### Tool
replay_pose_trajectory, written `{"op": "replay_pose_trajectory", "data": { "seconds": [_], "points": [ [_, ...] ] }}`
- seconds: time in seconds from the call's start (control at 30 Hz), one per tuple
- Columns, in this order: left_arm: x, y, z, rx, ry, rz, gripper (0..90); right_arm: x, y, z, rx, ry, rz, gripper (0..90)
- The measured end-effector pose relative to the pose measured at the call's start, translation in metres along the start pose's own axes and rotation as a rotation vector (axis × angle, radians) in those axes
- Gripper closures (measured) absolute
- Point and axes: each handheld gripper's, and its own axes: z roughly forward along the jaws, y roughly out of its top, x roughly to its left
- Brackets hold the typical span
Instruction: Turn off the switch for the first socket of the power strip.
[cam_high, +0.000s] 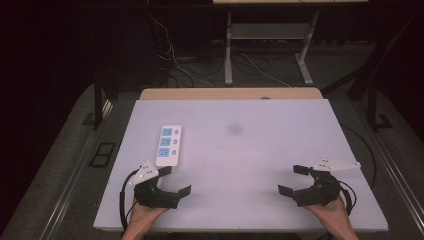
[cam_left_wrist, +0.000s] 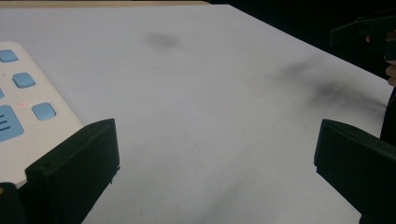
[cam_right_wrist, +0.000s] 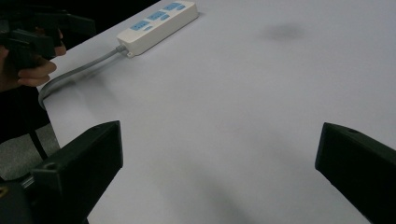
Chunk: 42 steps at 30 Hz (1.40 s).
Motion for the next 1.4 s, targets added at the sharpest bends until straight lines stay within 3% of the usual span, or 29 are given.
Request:
{"op": "replay_pose_trajectory", "data": {
  "seconds": [0.93, 1.4],
  "points": [
    [-0.0031, -0.0011, -0.0008, 0.022, -0.017, -0.006, 0.0, -0.0023, -0.0038, 0.0013, 0.034, 0.009, 0.013, 0.7],
    [-0.0094, 0.0045, -0.0031, 0.064, -0.05, 0.001, 0.0, -0.0033, -0.0046, 0.0009, 0.04, 0.006, 0.013, 0.7]
  ]
}}
